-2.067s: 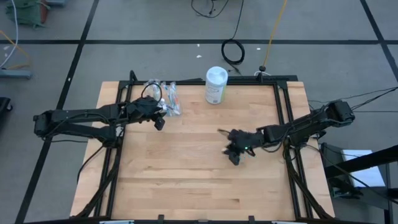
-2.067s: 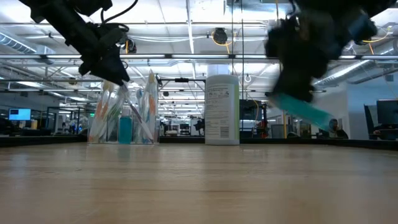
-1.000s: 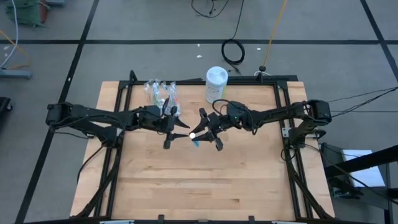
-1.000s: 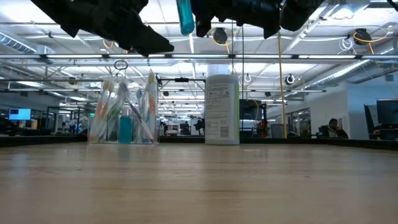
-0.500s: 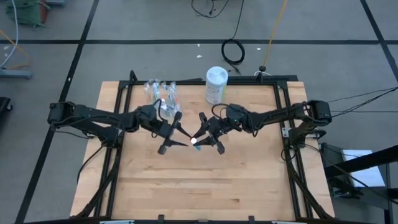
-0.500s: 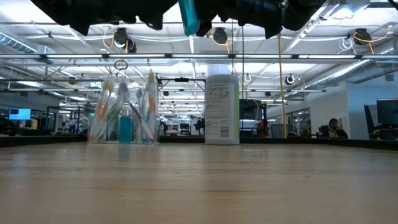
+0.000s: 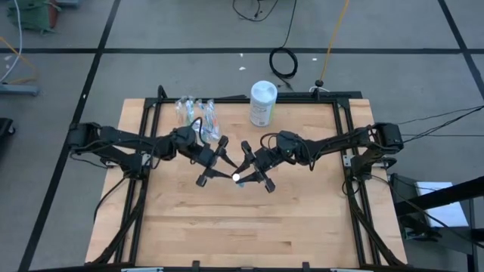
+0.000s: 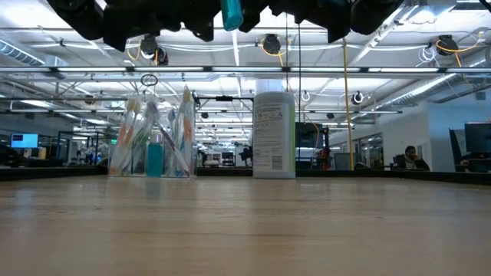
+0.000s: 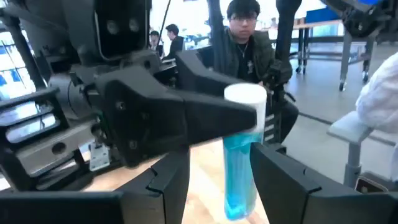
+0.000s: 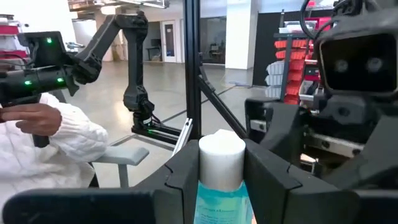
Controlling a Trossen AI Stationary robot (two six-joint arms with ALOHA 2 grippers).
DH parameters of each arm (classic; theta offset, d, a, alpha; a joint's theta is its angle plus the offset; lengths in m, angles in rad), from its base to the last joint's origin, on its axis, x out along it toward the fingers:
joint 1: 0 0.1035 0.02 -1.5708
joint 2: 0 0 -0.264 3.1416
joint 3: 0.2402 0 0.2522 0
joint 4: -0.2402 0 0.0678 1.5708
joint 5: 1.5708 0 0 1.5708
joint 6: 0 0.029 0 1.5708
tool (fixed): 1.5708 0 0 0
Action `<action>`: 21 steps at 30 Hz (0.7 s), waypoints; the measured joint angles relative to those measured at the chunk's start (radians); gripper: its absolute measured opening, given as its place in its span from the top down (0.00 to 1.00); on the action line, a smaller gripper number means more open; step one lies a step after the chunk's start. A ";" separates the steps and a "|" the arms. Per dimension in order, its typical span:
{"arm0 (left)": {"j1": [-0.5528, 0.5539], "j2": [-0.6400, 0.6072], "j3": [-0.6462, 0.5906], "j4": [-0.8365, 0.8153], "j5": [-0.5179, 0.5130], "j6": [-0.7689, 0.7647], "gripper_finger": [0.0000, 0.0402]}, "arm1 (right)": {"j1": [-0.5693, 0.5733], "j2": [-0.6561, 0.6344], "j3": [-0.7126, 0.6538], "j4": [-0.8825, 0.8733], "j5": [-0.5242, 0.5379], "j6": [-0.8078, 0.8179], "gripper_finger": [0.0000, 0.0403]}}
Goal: Pick & Place toothbrushing station
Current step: Put the mouthwash into the middle of the transparent organizer
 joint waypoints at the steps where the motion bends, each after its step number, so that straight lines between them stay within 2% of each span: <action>1: 0.004 0.000 0.004 0.002 0.002 -0.011 0.56 | 0.002 0.000 0.000 0.000 0.000 0.000 0.76; 4: 0.013 0.001 0.014 -0.004 0.011 -0.039 0.56 | 0.006 0.000 0.000 -0.001 -0.001 0.000 0.76; 7: 0.008 0.005 0.015 -0.001 0.098 -0.020 0.56 | 0.006 0.000 0.000 0.002 -0.001 -0.010 0.75; 9: 0.000 0.013 0.015 0.000 0.109 -0.020 0.56 | 0.006 0.000 0.000 -0.003 -0.020 -0.027 0.75; 18: -0.007 0.012 0.015 0.005 0.097 -0.004 0.56 | 0.006 0.000 0.000 0.003 -0.026 -0.033 0.75; 21: -0.007 0.012 0.015 -0.001 0.047 -0.034 0.56 | 0.006 0.000 0.000 0.008 -0.025 -0.033 0.75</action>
